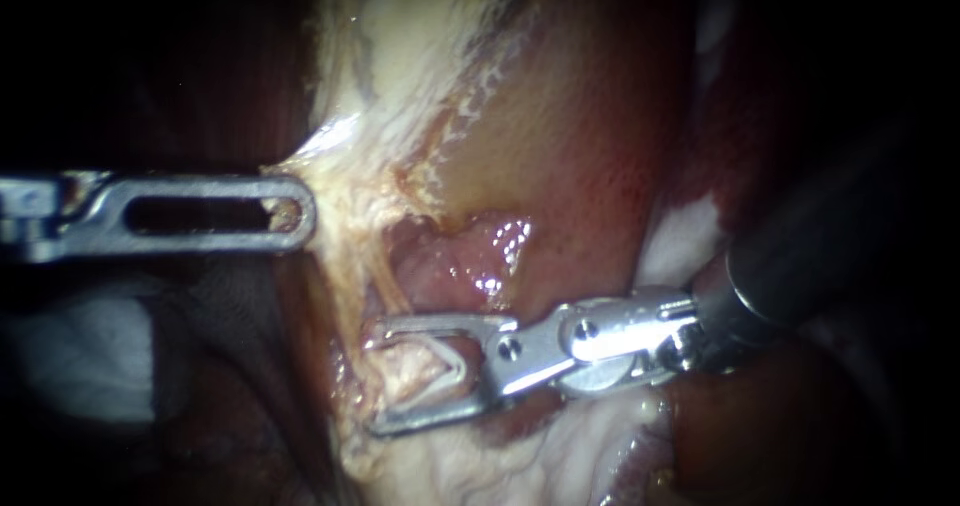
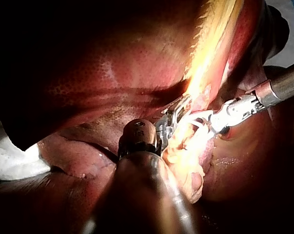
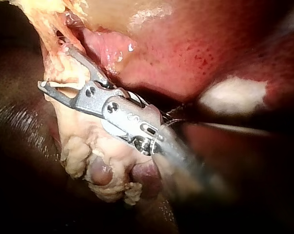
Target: Clipping first clip left tube
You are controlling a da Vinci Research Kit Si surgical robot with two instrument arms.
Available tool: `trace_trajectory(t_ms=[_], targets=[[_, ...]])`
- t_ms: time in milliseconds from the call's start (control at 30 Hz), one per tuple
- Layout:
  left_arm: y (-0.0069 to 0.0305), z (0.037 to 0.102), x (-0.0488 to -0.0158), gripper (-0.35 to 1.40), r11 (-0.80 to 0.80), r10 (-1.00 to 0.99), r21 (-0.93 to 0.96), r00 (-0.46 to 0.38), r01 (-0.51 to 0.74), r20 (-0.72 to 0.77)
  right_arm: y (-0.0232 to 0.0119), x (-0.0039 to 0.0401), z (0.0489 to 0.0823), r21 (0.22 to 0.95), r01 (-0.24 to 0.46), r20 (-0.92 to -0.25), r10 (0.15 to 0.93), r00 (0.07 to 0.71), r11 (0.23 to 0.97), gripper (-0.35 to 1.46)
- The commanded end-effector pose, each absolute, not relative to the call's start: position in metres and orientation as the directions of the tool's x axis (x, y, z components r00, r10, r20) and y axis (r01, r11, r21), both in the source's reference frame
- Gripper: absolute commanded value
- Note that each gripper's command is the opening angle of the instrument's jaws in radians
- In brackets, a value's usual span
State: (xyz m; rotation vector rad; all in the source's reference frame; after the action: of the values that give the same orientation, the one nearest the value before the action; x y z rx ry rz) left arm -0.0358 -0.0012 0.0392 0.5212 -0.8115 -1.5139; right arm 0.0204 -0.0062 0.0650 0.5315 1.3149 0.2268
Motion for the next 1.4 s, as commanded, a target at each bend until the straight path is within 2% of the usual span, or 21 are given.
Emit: trace_trajectory(t_ms=[33, 933, 1100, 1400], targets=[[-0.0013, 0.0392, -0.0359, -0.35, 0.027, -0.983, 0.749, -0.12, 0.662, 0.141, -0.0061, 0.0205, 0.065, 0.491, 0.131, -0.856, 0.45, 0.253, 0.861, 0.58], [-0.0015, 0.0381, -0.0362, -0.35, 0.022, -0.982, 0.746, -0.126, 0.666, 0.141, -0.0048, 0.0207, 0.0642, 0.497, 0.11, -0.851, 0.459, 0.256, 0.861, 0.6], [-0.0015, 0.0381, -0.0362, -0.35, 0.022, -0.982, 0.746, -0.125, 0.666, 0.141, -0.0053, 0.021, 0.0641, 0.502, 0.152, -0.853, 0.458, 0.25, 0.852, 0.6], [-0.0015, 0.0381, -0.0362, -0.35, 0.022, -0.982, 0.746, -0.125, 0.666, 0.141, -0.0061, 0.0208, 0.0629, 0.566, 0.254, -0.824, 0.525, 0.214, 0.785, 0.59]])
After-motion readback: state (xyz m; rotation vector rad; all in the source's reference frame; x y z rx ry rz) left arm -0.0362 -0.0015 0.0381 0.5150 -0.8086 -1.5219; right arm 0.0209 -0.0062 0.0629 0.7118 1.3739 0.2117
